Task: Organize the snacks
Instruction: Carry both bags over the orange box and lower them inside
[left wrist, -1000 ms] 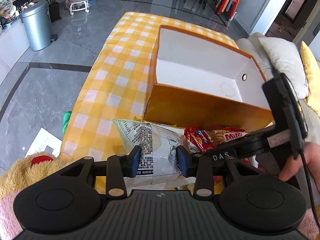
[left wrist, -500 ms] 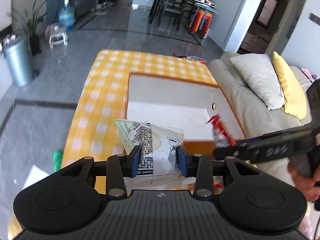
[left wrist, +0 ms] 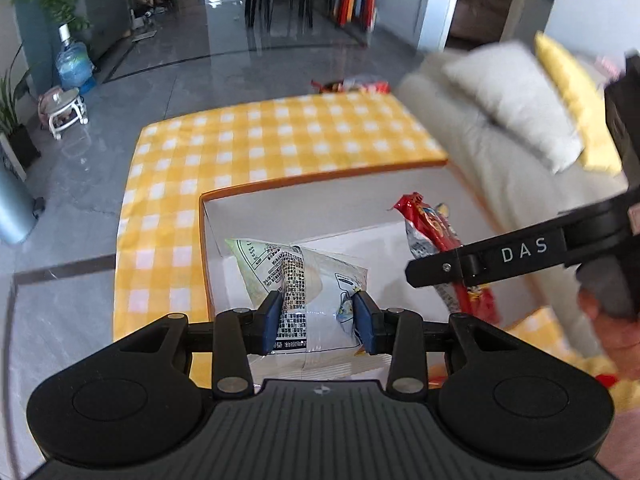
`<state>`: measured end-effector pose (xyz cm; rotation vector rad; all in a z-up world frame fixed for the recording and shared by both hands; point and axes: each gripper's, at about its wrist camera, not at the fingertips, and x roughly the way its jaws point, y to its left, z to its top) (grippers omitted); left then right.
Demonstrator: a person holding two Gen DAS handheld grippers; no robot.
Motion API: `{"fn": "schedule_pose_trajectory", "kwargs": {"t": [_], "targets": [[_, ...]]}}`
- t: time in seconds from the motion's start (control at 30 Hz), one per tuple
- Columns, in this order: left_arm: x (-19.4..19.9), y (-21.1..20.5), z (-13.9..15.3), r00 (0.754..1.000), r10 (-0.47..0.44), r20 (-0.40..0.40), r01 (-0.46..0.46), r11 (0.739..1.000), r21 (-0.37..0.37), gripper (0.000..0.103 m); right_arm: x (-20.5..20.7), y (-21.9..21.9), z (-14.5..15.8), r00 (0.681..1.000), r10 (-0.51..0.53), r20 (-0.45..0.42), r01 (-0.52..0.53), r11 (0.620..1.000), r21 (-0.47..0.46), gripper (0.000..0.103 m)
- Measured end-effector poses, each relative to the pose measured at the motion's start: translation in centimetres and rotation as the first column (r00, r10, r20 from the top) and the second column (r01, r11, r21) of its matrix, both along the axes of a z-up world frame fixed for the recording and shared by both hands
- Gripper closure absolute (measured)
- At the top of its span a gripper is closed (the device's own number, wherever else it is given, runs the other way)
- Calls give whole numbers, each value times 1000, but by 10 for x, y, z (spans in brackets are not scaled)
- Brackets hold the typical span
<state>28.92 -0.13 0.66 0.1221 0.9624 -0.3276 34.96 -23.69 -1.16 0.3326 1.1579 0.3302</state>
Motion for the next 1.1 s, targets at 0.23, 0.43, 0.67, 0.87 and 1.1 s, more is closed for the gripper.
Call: {"fn": "schedule_pose_trajectory", "kwargs": {"t": [0.23, 0.43, 0.67, 0.87, 1.1], "targets": [[37, -18, -36, 995, -97, -6, 97, 986, 137, 59, 50, 3, -59, 991, -11, -133, 8, 1000, -26, 36], [62, -27, -58, 990, -136, -25, 138, 967, 214, 59, 82, 6, -91, 982, -20, -189, 22, 1000, 9, 36], [72, -35, -79, 978, -197, -67, 208, 940, 269, 59, 102, 11, -120, 967, -4, -253, 21, 998, 66, 36], [77, -34, -88, 976, -194, -101, 214, 940, 266, 55, 108, 18, -132, 958, 18, -288, 3, 997, 73, 36], [82, -25, -86, 979, -174, -105, 195, 952, 235, 47, 107, 25, -135, 958, 32, -285, -18, 999, 51, 33]]}}
